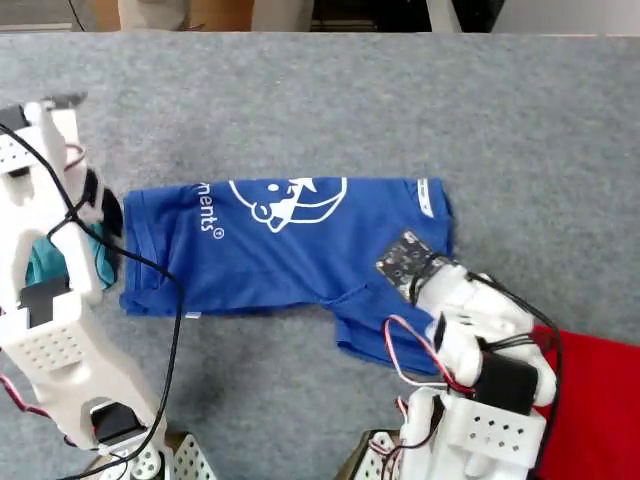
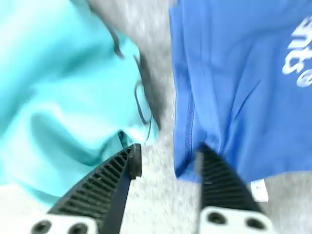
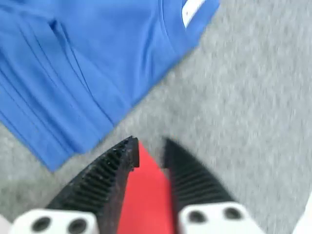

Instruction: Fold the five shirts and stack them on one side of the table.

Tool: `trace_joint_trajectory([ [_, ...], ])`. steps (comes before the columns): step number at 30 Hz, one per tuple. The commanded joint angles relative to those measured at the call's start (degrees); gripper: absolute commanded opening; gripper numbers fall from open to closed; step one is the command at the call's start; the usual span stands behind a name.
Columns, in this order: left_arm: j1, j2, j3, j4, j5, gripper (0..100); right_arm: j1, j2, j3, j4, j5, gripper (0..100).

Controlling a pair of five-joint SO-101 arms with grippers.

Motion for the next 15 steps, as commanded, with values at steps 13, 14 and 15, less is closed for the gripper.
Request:
trace_joint_trajectory([
  [13, 14.68, 14.55, -2.11, -14.24, 28.66, 2, -23.34, 41.01, -7.6, -22.07, -23.91, 0.5],
  [14, 14.68, 15.96, -2.37, -14.24, 28.66, 2, -23.43, 44.53, -9.98, -22.07, -24.44, 0.5],
  [15, 14.59, 17.1, -2.9, -14.24, 28.66, 2, -23.43, 47.87, -12.26, -22.07, -24.62, 0.5],
])
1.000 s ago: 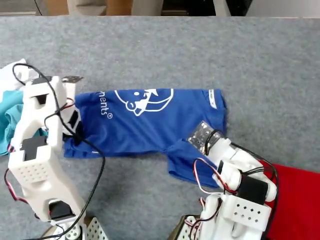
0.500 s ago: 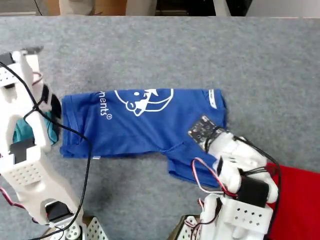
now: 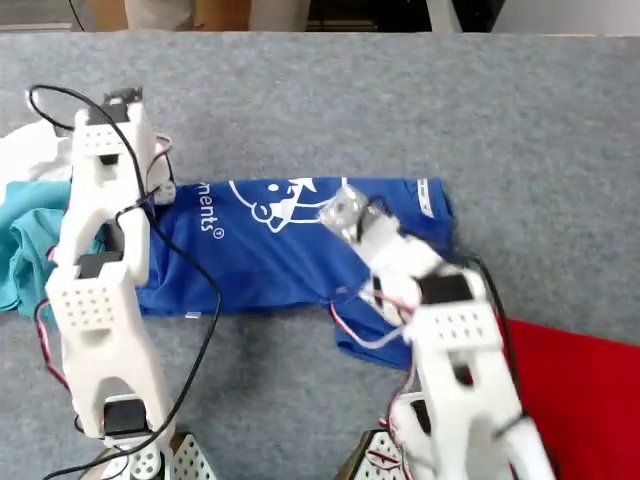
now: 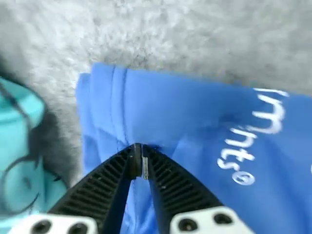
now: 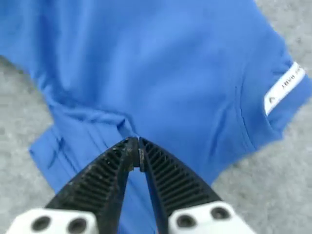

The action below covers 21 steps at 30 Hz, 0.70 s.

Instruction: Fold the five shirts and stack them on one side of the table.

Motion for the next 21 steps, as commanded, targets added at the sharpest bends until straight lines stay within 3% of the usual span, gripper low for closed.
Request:
trace_joint_trajectory([
  [1, 0.44, 2.42, -3.6, -0.62, 0.88, 2, -1.1, 12.18, -9.89, -1.32, -2.29, 0.5],
  [9, 0.44, 6.64, -5.1, -0.62, 0.79, 2, -3.74, 25.19, -15.52, -0.97, -2.46, 0.5],
  [14, 0.0, 7.16, -3.96, -3.96, 0.79, 2, -7.87, 27.12, -12.18, -2.02, -2.73, 0.5],
  [21, -0.09, 7.16, -3.43, -5.27, 0.79, 2, -7.6, 25.01, -8.48, 1.76, -2.37, 0.5],
])
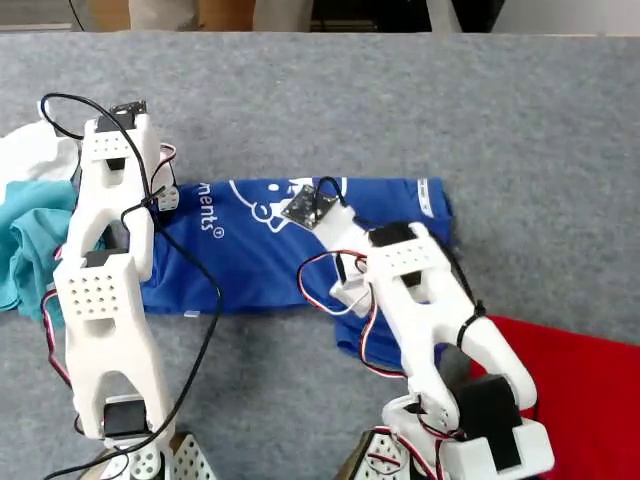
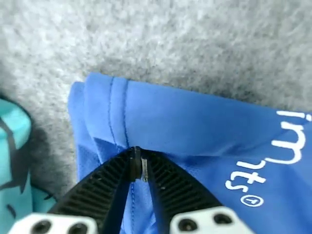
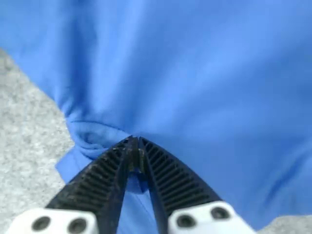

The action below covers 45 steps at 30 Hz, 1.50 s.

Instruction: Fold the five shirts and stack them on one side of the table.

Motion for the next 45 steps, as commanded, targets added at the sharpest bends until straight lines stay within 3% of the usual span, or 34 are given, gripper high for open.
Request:
trace_joint_trajectory([
  [1, -0.18, 0.4, -0.09, -3.16, 0.09, 2, -0.4, -2.77, 1.19, 3.43, -0.18, 0.5],
  [5, -0.18, 0.4, -0.26, -3.34, -0.09, 2, -0.66, -8.13, 3.74, 6.07, 0.44, 0.5],
  [16, -0.09, 0.4, -0.44, -3.16, -2.99, 2, -0.66, -18.15, 12.26, 12.13, 10.99, 0.5],
  [24, -0.09, 0.4, -0.44, -3.08, -2.99, 2, -1.27, -20.09, 1.71, 26.11, 23.03, 0.5],
  [31, -0.09, 0.4, -0.44, -3.08, -2.99, 2, 3.12, -14.9, -15.16, 22.95, 21.8, 0.5],
  [38, -0.09, 0.4, -0.44, -3.08, -2.99, 2, 2.42, 4.62, -14.9, 17.58, 17.32, 0.5],
  [45, -0.09, 0.4, -0.44, -3.08, -2.99, 2, -5.05, -2.24, -3.38, 17.41, 17.49, 0.5],
])
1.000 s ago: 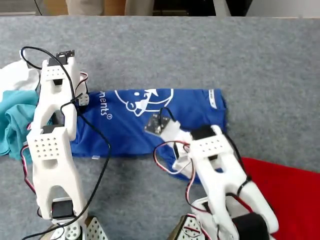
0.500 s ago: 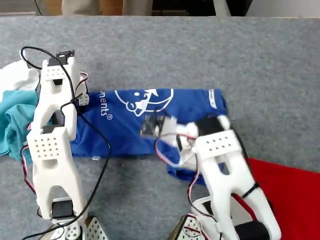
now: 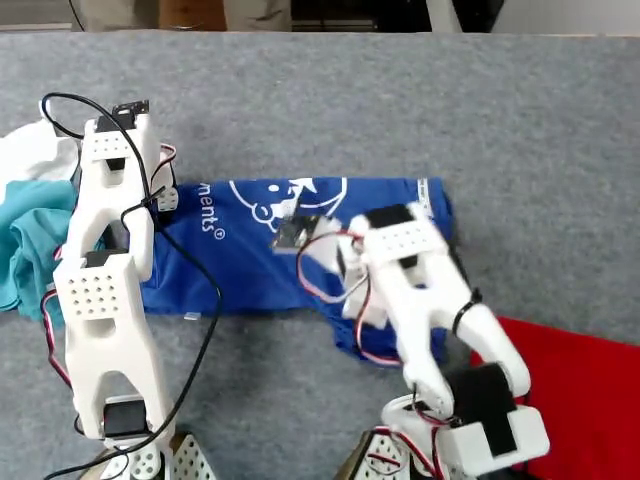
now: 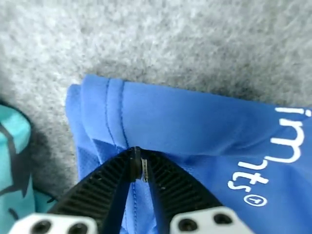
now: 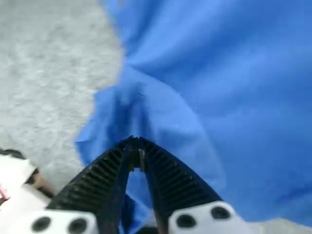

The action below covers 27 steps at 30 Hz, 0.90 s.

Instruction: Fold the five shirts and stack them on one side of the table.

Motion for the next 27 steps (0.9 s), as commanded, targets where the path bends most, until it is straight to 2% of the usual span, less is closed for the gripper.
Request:
trace_joint_trajectory([
  [1, -0.09, 0.4, -0.44, -3.08, -0.79, 2, -4.26, -5.93, 4.35, -0.79, -0.62, 0.5],
  [5, -0.09, 0.4, -0.44, -2.99, -0.79, 2, -5.67, -8.4, 7.96, -3.78, -0.62, 0.5],
  [8, -0.18, 0.31, -0.44, -2.99, -0.79, 2, -3.21, -8.22, 7.43, -5.45, -0.7, 0.5],
  [13, -0.18, -0.31, -0.62, -2.9, -0.79, 2, 6.02, -8.31, -5.93, 0.7, 0.7, 0.5],
  [15, -0.26, -2.24, -3.16, -0.26, -0.88, 2, 9.63, -7.96, -14.29, 3.78, 2.2, 0.5],
  [19, 0.18, -7.08, -11.87, 9.76, -7.03, 2, 14.2, -5.32, -27.74, 3.6, 2.29, 0.5],
  [22, 0.26, -8.92, -17.76, 15.82, -9.58, 2, 15.08, 2.68, -35.82, 3.43, 2.11, 0.5],
  [24, -0.26, -9.1, -17.58, 16.7, -13.01, 2, 15.25, 9.89, -40.57, 3.43, 0.44, 0.5],
  [27, -1.41, -8.13, -11.69, 16.62, -22.15, 2, 15.52, 21.67, -48.31, 3.34, -2.02, 0.5],
])
